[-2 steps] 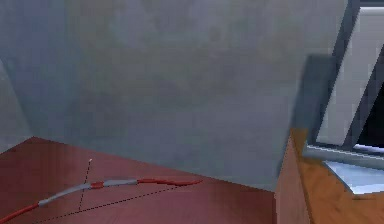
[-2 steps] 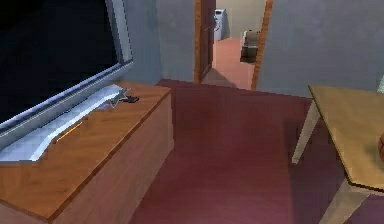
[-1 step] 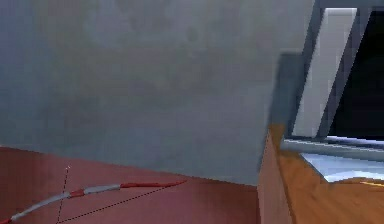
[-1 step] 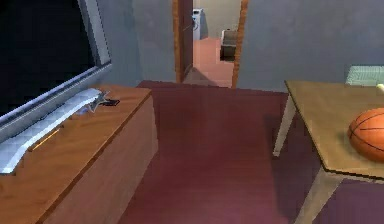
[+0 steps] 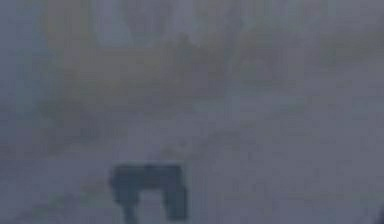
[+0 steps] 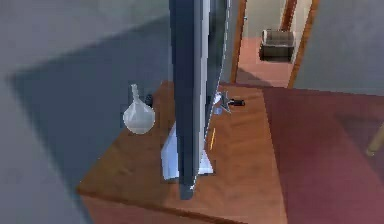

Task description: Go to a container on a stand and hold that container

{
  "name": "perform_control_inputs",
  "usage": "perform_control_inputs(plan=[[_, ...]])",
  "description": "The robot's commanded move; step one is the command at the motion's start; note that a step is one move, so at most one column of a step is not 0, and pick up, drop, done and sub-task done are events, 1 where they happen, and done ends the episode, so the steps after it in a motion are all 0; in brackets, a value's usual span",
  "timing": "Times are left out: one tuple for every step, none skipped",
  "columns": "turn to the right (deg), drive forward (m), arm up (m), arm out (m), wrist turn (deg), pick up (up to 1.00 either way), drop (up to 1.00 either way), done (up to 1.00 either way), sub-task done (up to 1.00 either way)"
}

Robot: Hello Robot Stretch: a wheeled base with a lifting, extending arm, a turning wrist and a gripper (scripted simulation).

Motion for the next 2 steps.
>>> perform_control_inputs(plan=[[-12.0, 0.00, 0.00, 0.00, 0.0, 0.00, 0.00, 0.00, 0.00], [45.0, 0.00, 0.00, 0.00, 0.0, 0.00, 0.00, 0.00, 0.00]])
